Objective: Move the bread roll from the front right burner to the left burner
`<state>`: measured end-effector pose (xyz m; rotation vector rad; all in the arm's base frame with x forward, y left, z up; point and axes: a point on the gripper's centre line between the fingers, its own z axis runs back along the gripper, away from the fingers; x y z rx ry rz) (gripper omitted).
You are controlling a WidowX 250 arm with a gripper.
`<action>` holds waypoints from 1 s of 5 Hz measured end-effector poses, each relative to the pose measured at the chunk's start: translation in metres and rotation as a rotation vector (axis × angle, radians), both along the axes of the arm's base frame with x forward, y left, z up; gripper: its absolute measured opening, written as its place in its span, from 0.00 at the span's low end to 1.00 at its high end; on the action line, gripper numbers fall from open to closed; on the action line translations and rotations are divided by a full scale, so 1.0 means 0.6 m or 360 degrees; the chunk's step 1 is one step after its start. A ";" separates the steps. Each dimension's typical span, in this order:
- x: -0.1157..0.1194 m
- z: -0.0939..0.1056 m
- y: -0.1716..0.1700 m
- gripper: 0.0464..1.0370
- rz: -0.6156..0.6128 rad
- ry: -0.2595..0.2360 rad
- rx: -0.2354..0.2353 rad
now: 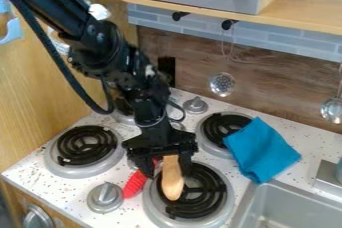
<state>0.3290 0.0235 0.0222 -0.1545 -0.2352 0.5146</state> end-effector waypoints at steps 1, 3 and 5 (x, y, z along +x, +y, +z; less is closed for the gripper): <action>-0.002 -0.011 0.002 0.96 0.0006 0.0028 0.0014; 0.000 -0.017 0.008 0.67 -0.0003 0.0021 0.0045; -0.009 0.042 0.078 0.62 0.0080 -0.0162 0.0139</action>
